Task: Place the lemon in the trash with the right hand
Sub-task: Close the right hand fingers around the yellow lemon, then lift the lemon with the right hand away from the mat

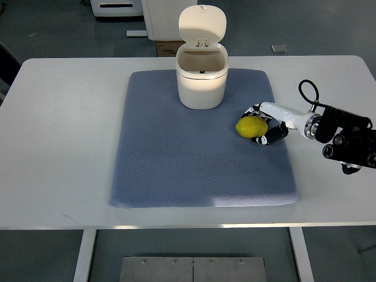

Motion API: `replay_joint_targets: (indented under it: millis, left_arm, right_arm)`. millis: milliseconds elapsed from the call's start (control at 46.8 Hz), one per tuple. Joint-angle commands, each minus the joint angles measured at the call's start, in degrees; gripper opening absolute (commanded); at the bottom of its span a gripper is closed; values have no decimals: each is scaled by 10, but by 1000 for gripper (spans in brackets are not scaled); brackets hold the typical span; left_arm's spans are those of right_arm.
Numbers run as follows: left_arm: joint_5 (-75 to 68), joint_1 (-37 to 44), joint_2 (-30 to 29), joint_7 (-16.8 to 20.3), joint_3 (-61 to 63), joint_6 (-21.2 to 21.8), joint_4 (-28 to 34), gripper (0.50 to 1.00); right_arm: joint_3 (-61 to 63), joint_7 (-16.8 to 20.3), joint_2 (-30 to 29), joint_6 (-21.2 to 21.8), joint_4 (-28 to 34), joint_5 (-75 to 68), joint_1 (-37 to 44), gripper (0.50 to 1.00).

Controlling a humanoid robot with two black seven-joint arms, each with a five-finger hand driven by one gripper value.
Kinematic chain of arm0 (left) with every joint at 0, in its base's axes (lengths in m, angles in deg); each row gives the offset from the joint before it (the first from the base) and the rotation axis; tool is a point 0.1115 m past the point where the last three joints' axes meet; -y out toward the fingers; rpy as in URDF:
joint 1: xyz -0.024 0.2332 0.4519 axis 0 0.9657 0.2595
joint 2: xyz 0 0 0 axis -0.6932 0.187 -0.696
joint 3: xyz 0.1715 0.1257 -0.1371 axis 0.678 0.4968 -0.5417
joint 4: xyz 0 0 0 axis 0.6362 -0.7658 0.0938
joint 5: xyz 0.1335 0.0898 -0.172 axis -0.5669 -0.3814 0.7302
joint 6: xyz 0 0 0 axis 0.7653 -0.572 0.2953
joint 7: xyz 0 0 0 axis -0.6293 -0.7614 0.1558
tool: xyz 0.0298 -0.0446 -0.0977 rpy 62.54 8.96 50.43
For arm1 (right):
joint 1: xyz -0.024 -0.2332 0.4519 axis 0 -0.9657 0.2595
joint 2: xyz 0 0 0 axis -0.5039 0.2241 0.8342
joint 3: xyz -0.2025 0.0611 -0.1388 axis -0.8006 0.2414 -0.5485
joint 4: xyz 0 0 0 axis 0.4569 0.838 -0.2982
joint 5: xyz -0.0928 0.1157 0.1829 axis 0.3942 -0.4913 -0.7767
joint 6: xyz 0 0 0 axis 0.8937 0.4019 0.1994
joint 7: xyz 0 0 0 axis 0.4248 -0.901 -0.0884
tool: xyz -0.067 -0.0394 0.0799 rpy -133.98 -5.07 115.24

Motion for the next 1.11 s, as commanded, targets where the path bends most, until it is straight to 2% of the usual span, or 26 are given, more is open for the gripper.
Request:
replay_joint_targets:
  millis: [0,192,363,555,790,875,1089]
  left_arm:
    - [-1,0,0,0,0,0,0,1000]
    - [-1,0,0,0,0,0,0,1000]
    - [0,0,0,0,0,0,0,1000]
    - [-1,0,0,0,1,0,0,1000]
    - [0,0,0,0,1,0,0,1000]
    - [-1,0,0,0,1,0,0,1000]
    - [0,0,0,0,0,0,0,1000]
  right_arm:
    - [-1,-1,0,1,0,0,0,500]
    - [-1,-4,3,6,2,-12,3,500]
    - [-1,-37,6,7,3,-40,6,500]
    - [3,-42,25,9,1,-62,14,500]
    - [8,-54,73,49,-10,-87,57,500]
    - [8,-61,84,75,-48,-90,67,500]
    - [39,-79,76,159,-208,-91,61,500]
